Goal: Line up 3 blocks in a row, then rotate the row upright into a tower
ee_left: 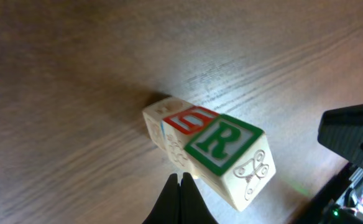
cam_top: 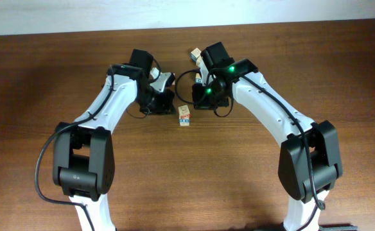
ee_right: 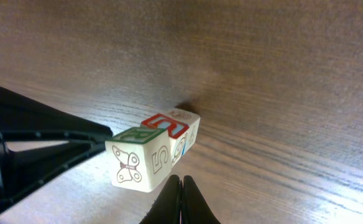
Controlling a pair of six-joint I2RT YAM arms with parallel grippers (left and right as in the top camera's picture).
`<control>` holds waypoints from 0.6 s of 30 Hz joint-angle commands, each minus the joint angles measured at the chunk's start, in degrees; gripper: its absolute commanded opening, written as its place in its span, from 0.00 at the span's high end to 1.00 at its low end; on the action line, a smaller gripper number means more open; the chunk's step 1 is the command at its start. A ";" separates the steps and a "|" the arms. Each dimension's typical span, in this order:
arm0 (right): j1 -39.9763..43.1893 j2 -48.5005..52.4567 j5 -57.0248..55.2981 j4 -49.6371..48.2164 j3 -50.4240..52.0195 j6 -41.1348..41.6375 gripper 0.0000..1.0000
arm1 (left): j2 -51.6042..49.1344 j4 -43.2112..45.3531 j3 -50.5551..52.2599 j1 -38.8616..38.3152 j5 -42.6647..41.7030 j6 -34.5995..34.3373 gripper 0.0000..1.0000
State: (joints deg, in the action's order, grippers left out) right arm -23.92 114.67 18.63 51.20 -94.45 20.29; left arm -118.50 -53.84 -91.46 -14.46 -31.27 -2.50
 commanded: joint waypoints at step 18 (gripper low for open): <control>-0.11 3.85 4.52 -7.87 -1.11 -9.57 0.95 | 1.70 5.75 -0.74 0.63 13.05 -8.41 1.00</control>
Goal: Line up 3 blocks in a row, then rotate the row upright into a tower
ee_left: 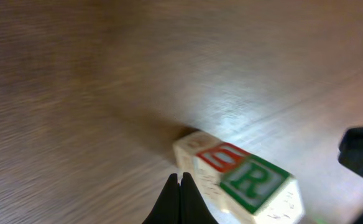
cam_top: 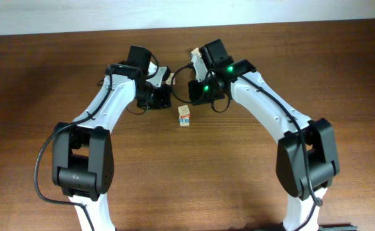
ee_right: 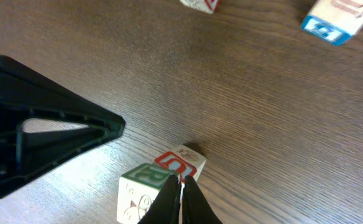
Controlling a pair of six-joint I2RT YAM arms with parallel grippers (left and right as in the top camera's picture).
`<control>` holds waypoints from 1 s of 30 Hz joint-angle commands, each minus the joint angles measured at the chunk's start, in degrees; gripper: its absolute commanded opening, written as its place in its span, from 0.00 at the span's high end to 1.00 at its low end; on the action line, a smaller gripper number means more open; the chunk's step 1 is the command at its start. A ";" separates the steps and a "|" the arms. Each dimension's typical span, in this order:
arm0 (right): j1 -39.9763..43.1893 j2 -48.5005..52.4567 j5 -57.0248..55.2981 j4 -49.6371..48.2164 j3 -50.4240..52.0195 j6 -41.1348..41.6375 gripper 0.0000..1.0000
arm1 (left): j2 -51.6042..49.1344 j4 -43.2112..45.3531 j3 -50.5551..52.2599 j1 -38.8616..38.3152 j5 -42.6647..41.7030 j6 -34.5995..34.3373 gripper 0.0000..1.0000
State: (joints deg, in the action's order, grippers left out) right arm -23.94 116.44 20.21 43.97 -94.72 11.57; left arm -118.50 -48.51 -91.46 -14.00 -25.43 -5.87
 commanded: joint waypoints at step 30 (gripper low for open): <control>-0.07 2.97 6.10 0.44 -0.85 -0.37 0.96 | 1.70 0.92 -0.74 0.17 9.40 -6.75 1.00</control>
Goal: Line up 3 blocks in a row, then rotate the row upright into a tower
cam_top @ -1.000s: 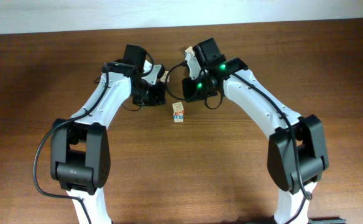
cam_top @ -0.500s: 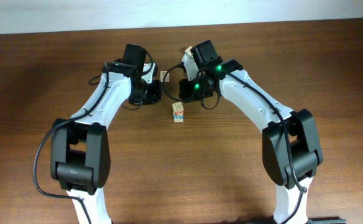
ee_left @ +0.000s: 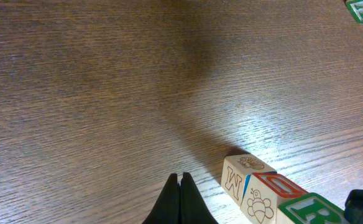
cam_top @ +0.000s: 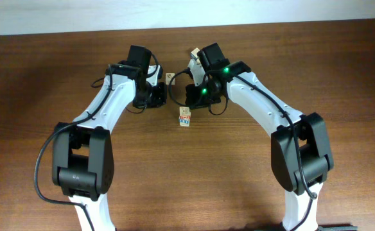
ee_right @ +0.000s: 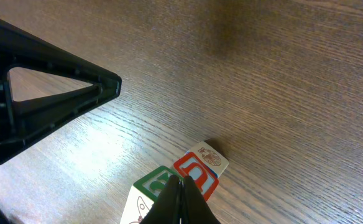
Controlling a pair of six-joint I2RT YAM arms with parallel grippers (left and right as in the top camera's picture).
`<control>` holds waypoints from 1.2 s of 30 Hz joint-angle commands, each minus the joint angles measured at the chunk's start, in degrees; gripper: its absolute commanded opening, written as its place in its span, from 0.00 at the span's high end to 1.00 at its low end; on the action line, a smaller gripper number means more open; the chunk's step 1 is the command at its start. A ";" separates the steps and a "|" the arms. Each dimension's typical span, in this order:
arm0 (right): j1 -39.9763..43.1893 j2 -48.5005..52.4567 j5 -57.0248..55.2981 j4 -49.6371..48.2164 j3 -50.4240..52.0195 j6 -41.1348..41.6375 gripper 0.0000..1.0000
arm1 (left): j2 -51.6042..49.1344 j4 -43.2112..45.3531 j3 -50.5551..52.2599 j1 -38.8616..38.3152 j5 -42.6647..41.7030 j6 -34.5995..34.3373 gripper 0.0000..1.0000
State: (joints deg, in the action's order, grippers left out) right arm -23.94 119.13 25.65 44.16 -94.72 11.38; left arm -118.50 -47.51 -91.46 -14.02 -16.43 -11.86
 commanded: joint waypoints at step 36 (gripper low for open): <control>17.59 -8.90 -24.52 46.75 -42.86 0.85 0.14 | 19.76 -27.98 -22.43 14.99 12.94 16.04 0.01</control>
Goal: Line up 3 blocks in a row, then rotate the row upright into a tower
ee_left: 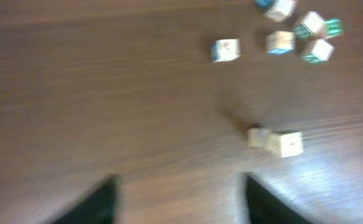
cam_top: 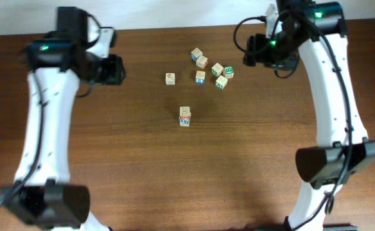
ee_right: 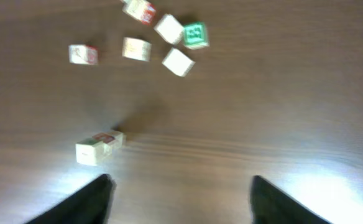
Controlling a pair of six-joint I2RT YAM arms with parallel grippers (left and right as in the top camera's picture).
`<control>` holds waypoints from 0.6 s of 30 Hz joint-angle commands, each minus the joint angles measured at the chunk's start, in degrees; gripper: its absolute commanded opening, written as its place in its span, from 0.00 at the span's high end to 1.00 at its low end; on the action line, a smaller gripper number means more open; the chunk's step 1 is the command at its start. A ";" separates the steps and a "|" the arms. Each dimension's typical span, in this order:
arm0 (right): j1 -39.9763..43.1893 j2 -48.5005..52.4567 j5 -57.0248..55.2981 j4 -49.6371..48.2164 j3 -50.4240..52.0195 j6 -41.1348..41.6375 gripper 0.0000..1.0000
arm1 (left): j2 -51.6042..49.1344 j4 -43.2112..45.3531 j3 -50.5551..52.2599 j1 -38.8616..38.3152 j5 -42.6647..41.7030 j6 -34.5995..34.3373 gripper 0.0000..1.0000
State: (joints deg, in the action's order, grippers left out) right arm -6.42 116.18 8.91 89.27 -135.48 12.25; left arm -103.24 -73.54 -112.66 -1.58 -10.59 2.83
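A small stack of three letter blocks [cam_top: 185,116] stands at the table's middle; it also shows in the left wrist view as the stack [ee_left: 275,141] and in the right wrist view as the stack [ee_right: 97,148]. My left gripper [ee_left: 181,205] is open, high up and far to the stack's left, at the back left [cam_top: 110,69]. My right gripper [ee_right: 181,202] is open too, high at the back right [cam_top: 261,50]. Neither holds anything. Both wrist views are blurred.
Several loose blocks lie behind the stack: one alone [cam_top: 170,78], a pair [cam_top: 199,58] farther back, and a cluster [cam_top: 221,75] to the right. The brown wooden table [cam_top: 110,167] reaches the pale back wall.
Both grippers were shut and low, just behind the stack. Now both are open, raised and far apart near the back corners. The stack stands in the same spot.
At first both shut grippers sat low on either side of the stack, tips nearly touching it. They then stood slightly farther back, then behind the stack, still shut. Now both arms are spread wide and high with jaws open, and the stack stands alone.
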 commanded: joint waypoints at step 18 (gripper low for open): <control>0.07 -24.81 2.47 8.04 -2.10 0.20 0.02 | 5.11 -2.45 -1.20 4.13 8.07 1.36 0.01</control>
State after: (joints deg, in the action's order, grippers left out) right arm -6.42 93.14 6.66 96.97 -136.68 12.05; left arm -98.08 -75.90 -113.25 2.39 -3.07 3.49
